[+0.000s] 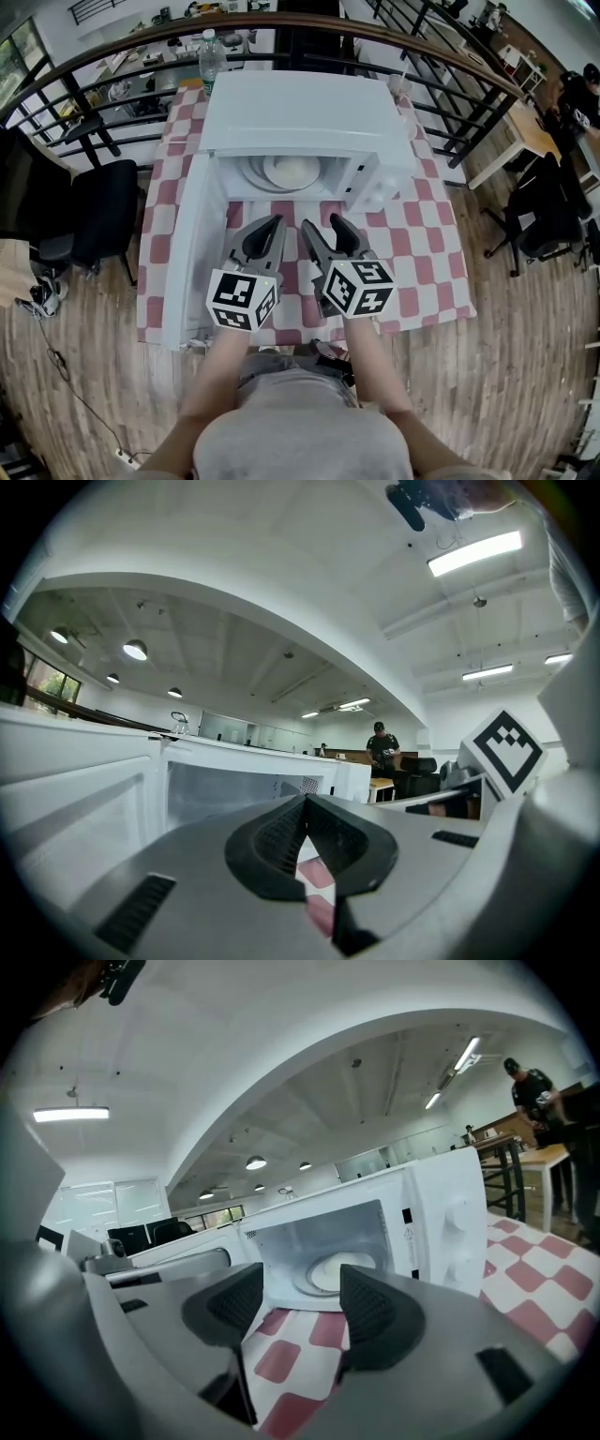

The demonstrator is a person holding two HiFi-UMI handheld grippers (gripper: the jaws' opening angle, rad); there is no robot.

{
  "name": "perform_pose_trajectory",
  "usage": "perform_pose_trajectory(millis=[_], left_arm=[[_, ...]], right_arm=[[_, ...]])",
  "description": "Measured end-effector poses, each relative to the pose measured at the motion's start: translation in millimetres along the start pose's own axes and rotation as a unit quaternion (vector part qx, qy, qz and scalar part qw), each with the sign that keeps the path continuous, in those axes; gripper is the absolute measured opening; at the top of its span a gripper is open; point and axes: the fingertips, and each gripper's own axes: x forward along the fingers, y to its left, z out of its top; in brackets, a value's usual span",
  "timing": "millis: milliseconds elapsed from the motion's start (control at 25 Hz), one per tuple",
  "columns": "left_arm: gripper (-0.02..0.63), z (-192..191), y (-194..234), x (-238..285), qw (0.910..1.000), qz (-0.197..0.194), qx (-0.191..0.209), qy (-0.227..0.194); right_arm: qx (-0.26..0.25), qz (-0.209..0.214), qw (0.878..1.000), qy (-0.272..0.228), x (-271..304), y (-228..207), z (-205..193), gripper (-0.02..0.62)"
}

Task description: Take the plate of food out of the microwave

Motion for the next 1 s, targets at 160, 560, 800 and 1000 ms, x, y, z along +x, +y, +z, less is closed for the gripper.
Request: perform_pose_trajectory(millis=[160,560,800,1000], left_arm=[[0.0,-3,8,7,0.9999,0.009,0.002,0.005],[0.0,-15,14,26,0.9996,0.015,0.01,0.022],[0.0,-16,15,34,0.9993,0.011,0.022,0.029],[0.0,-16,20,36,0.9991,0.017,0.024,0.031]], right_arm=[[0.042,0.029,0.998,0.034,24,-1,-13,0.255],[0.18,-0.013,0.983,0.02,66,-41,-26,0.255],[0.27,-0.039,0.962,0.019,89,-62,-40,0.255],[0.346,-0.074,0.935,0.028,106,-79,-56,0.256]])
